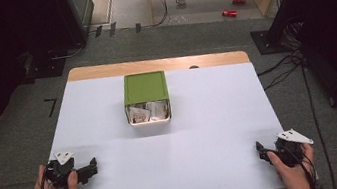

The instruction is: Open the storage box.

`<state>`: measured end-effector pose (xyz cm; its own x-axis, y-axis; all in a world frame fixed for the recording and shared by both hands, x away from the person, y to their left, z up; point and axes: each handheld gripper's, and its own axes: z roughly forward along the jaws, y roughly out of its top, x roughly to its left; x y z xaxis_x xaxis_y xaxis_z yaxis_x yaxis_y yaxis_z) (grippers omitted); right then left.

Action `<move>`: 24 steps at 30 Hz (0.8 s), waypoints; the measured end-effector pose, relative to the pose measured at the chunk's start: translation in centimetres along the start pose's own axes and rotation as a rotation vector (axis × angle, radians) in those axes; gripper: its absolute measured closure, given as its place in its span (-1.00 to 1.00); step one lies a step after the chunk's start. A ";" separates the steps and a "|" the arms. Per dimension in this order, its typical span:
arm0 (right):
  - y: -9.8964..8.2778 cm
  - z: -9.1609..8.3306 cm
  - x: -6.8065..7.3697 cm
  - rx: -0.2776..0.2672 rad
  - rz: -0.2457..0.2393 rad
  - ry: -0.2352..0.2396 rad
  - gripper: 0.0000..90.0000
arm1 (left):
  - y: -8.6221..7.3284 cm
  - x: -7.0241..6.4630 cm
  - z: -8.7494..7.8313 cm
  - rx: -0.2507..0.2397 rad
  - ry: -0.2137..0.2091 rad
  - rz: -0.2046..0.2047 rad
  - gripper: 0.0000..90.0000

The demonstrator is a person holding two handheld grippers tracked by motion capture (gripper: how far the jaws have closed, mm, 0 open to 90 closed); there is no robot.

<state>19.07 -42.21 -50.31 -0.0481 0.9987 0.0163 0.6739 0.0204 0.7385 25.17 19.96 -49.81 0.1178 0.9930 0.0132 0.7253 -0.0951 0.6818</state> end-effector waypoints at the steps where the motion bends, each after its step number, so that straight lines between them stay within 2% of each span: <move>1: 0.0 0.0 0.0 -0.001 0.000 0.000 -0.67 | 0.0 0.0 0.0 -0.001 0.000 0.000 -1.00; 11: 0.2 0.0 0.1 0.005 0.009 -0.010 -0.68 | 0.0 0.0 0.0 -0.002 0.001 0.000 -1.00; 17: 1.5 -0.7 1.5 -0.020 0.026 0.010 -0.69 | 0.0 0.0 0.0 -0.003 0.001 0.000 -1.00; 24: 3.3 -0.7 3.4 -0.016 0.045 0.003 -0.69 | -0.1 0.0 0.0 -0.004 0.001 -0.001 -1.00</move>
<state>20.57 -38.79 -47.34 -0.0202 0.9985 0.0518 0.6638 -0.0254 0.7475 25.14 19.95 -49.86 0.1168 0.9931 0.0130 0.7226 -0.0940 0.6848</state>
